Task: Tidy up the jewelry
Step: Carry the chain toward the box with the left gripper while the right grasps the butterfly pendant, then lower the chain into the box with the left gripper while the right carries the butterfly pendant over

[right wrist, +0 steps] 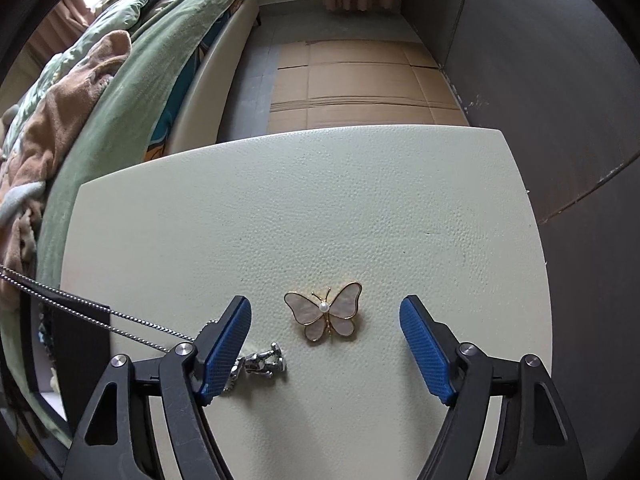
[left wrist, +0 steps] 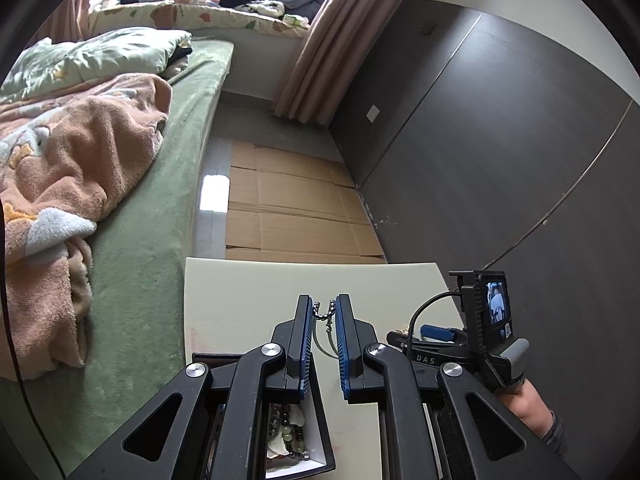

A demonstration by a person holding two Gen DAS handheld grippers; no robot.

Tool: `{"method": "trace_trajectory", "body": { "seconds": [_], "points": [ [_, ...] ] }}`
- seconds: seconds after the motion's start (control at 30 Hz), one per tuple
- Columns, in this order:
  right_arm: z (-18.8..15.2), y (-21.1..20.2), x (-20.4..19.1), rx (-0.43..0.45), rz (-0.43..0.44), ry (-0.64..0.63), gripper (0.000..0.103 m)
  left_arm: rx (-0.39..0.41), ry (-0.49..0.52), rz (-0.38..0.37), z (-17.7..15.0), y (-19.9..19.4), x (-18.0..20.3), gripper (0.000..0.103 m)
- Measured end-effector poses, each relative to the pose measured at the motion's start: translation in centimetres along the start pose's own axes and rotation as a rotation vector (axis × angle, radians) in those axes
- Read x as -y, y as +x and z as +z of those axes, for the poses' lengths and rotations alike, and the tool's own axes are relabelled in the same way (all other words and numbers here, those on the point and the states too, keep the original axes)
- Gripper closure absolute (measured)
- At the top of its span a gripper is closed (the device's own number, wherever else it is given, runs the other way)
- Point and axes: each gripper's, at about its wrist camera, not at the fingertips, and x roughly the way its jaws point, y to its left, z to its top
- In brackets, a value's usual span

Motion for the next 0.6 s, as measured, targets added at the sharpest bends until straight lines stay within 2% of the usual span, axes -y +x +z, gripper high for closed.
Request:
{"method": "trace_trajectory", "body": {
  "seconds": [0.07, 0.13, 0.17, 0.2, 0.27, 0.33, 0.6],
  "points": [
    [0.1, 0.6, -0.2, -0.020, 0.002, -0.020, 0.040, 0.003, 0.006, 0.002, -0.1, -0.1, 0.2, 0.091],
    [-0.1, 0.6, -0.6, 0.000, -0.024, -0.054, 0.046, 0.013, 0.018, 0.006, 0.0, -0.2, 0.6, 0.091],
    [-0.2, 0.6, -0.7, 0.007, -0.039, -0.070, 0.050, 0.016, 0.023, 0.010, 0.0, -0.3, 0.8, 0.091],
    [-0.2, 0.5, -0.9, 0.015, -0.035, -0.074, 0.061, 0.020, 0.026, 0.014, 0.1, -0.5, 1.0, 0.091],
    [-0.3, 0.3, -0.3, 0.016, -0.005, -0.054, 0.061, 0.027, 0.037, 0.029, 0.2, -0.8, 1.7, 0.091],
    [-0.5, 0.0, 0.4, 0.016, 0.033, -0.027, 0.061, 0.036, 0.067, 0.077, 0.3, -1.1, 2.7, 0.091],
    [-1.3, -2.7, 2.2, 0.072, 0.118, 0.063, 0.061, 0.076, 0.160, 0.103, 1.5, -3.9, 7.2, 0.091]
  ]
}}
